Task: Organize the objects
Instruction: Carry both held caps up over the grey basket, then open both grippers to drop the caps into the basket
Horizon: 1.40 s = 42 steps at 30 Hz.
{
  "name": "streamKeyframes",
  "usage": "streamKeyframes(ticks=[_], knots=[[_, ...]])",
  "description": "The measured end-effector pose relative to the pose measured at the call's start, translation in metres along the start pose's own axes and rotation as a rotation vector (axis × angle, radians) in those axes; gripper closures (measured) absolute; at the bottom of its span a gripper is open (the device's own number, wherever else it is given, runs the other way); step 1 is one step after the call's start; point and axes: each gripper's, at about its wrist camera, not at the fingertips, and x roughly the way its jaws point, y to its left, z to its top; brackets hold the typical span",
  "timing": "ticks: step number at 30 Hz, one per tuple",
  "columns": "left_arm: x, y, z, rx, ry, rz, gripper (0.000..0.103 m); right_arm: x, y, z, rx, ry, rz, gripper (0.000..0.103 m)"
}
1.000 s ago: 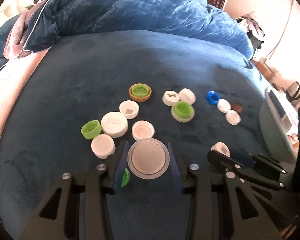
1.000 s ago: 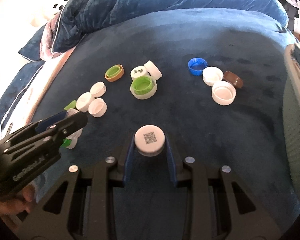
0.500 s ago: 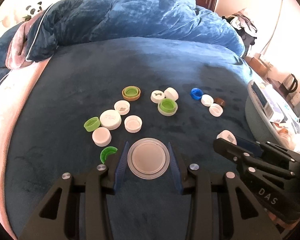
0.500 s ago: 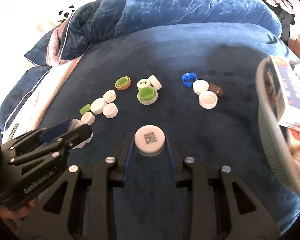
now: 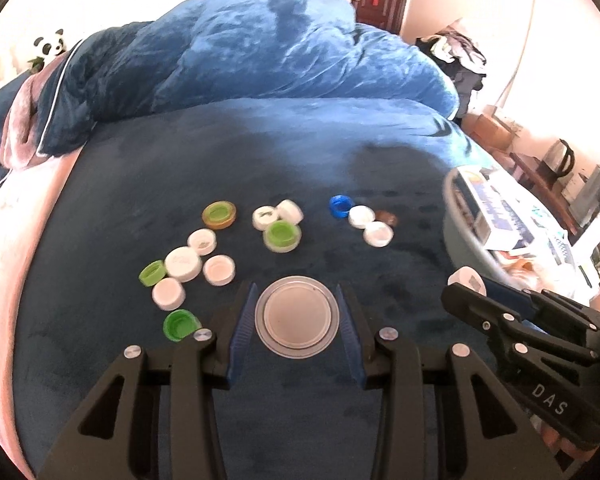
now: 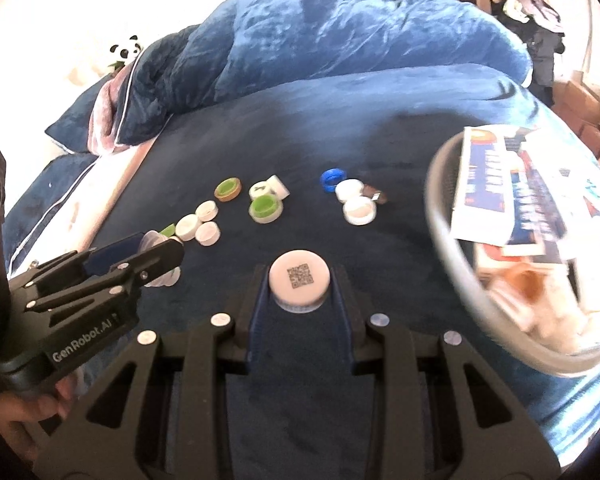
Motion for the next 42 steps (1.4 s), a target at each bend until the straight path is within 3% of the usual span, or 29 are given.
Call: streamKeyframes(ticks=[12, 25, 34, 42], knots=[[-0.004, -0.071, 0.016, 0.094, -0.024, -0.097, 0.061, -0.044, -0.058, -0.006, 0.113, -0.075, -0.092, 0.072], [-0.002, -0.168, 0.025, 0.24, -0.035, -0.229, 0.061, -0.092, -0.141, -0.013, 0.319, -0.166, -0.183, 0.072], [0.011, -0.193, 0.025, 0.241, -0.008, -0.292, 0.061, -0.096, -0.165, -0.015, 0.379, -0.178, -0.19, 0.072], [0.027, -0.212, 0.028, 0.222, 0.015, -0.401, 0.061, -0.094, -0.176, -0.015, 0.435, -0.185, -0.166, 0.072]])
